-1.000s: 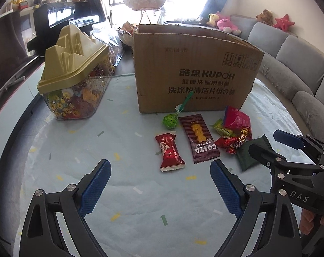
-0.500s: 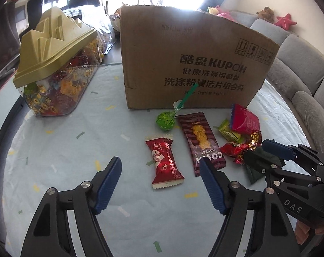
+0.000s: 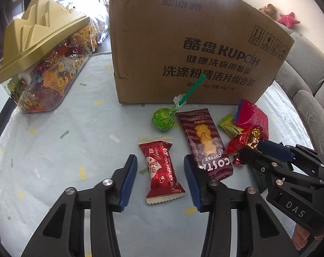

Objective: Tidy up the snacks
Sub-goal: 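Grasp the red candy bar with the left tool while the right tool grasps gold-wrapped chocolates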

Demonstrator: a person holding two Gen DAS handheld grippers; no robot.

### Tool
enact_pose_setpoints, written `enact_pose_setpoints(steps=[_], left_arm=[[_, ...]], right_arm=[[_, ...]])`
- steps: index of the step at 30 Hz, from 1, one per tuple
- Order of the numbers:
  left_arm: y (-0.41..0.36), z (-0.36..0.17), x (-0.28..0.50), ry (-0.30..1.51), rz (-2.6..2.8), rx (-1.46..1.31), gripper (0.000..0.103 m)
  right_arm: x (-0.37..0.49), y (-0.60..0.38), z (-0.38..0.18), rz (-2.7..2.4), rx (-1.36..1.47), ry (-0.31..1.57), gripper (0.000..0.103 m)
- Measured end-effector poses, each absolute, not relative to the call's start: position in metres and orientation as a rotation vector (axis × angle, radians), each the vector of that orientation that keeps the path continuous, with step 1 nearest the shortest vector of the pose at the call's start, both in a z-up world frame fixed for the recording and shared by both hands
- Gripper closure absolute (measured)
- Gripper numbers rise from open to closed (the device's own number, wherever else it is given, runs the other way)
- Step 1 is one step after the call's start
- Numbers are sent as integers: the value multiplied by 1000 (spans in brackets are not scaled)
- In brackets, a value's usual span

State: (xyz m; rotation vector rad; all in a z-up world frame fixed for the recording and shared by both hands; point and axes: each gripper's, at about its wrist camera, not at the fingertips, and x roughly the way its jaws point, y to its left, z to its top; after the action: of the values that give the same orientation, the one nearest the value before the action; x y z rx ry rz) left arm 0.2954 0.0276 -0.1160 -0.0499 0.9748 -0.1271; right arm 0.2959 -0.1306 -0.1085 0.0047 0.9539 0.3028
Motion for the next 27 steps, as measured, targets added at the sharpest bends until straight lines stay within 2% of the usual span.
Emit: enact_pose_setpoints(steps=[6, 7, 8, 16, 27], left_arm=[[30, -117, 300, 975, -123, -56, 76], [30, -117, 300, 976, -123, -57, 78], [30, -118, 300, 976, -122, -56, 79], [27, -112, 292, 964, -125, -54, 81], [23, -76, 257, 882, -152, -62, 81]], right_arm=[[303, -130, -112, 315, 35, 965, 71], [303, -130, -112, 317, 36, 965, 77], [303, -129, -113, 321, 37, 967, 77], [297, -130, -111, 305, 35, 950, 77], [276, -140, -88, 298, 57, 903, 77]])
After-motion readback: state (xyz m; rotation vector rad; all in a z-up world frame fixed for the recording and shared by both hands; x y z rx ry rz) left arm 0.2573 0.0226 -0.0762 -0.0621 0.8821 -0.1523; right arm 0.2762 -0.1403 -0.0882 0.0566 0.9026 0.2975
